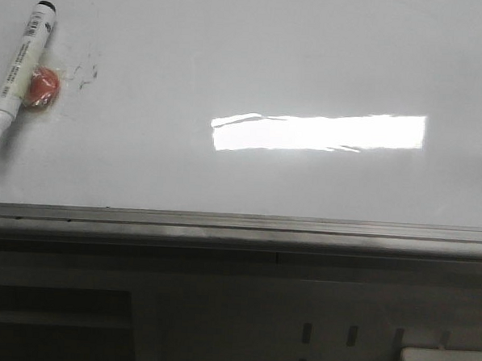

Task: Write number 4 on whiteboard

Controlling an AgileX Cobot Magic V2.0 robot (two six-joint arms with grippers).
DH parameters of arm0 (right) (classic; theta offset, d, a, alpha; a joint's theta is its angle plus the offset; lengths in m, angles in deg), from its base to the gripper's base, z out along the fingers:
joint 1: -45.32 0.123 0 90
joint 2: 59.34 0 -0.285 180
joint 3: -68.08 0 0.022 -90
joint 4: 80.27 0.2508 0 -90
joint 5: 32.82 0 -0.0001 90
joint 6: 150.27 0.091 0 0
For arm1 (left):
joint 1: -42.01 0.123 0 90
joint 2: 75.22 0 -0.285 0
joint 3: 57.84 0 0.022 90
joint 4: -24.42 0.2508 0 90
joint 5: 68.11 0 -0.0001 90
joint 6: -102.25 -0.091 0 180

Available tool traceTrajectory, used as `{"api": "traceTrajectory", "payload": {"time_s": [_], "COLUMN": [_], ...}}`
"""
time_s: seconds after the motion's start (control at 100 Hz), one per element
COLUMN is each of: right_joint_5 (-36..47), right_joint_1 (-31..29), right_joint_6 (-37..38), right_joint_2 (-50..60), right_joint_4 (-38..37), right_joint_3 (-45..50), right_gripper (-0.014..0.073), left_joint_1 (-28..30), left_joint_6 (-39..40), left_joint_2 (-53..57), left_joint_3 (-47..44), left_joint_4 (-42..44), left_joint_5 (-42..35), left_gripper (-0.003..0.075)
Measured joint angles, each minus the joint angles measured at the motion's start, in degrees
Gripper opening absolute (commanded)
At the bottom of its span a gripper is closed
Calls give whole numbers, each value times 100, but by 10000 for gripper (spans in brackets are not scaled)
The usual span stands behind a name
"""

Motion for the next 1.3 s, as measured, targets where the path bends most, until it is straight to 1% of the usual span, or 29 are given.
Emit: {"api": "traceTrajectory", "payload": {"time_s": [0.1, 0.16, 0.24, 0.31, 0.38, 0.46, 0.53, 0.62, 0.77, 0.81, 0.86, 0.91, 0.92, 0.93, 0.96, 0.98, 0.99, 1.0, 1.03, 1.2, 1.3], "right_joint_5": [24, 24, 28, 37, 37, 37, 37, 37, 37, 65, 109, 179, 187, 203, 215, 220, 220, 220, 204, -118, -436], "right_joint_1": [0, 0, 0, 0, 0, 0, 0, 0, 0, 0, 0, 0, 0, 0, 0, 0, 0, 0, 0, 13, 270], "right_joint_6": [0, 0, 0, 0, 0, 0, 0, 0, 0, 0, 0, 0, 0, 0, 0, 0, 0, 0, 0, 0, -231], "right_joint_2": [0, 0, 0, 0, 0, 0, 0, 0, 0, 0, 0, 0, 0, 0, 0, 0, 0, 0, 0, 0, -54], "right_joint_4": [0, 0, 0, 0, 0, 0, 0, 0, -10, -10, -10, -10, -10, -10, 12, 42, 44, 54, 79, 91, 158], "right_joint_3": [0, 0, 0, 0, 0, 0, 0, 0, 0, 0, 0, 0, 0, 0, 0, 0, -9, -9, -9, -9, -163], "right_gripper": [-66, -66, -66, -66, -66, -66, -66, -66, -66, -66, -66, -66, -66, -66, -66, -66, -66, -66, -66, -66, -66], "left_joint_1": [-233, -534, -1027, -1528, -2020, -2545, -2858, -3065, -3103, -3103, -3103, -3116, -3117, -3117, -3117, -3117, -3117, -3117, -3117, -3125, -3125], "left_joint_6": [0, 79, 398, 715, 892, 965, 991, 999, 1017, 1027, 1027, 1027, 1027, 1027, 1027, 1027, 1027, 1031, 1041, 1040, 1044], "left_joint_2": [-209, -356, -581, -845, -1159, -1586, -1965, -2461, -3180, -3362, -3555, -3706, -3722, -3752, -3808, -3842, -3853, -3872, -3897, -3968, -3991], "left_joint_3": [0, 0, 0, 0, 0, 0, 0, 0, 0, 0, 0, 10, 10, 21, 22, 32, 43, 37, 46, 46, 46], "left_joint_4": [167, 440, 806, 936, 983, 940, 828, 626, 245, 129, -32, -150, -163, -164, -227, -255, -266, -267, -294, -128, 226], "left_joint_5": [-651, -977, -1326, -1443, -1467, -1489, -1489, -1592, -2007, -2108, -2175, -2296, -2335, -2349, -2405, -2443, -2458, -2460, -2485, -2624, -2736], "left_gripper": [351, 353, 361, 382, 384, 396, 403, 403, 403, 392, 363, 296, 254, 254, 168, 130, 91, 71, -25, -20, -20]}}
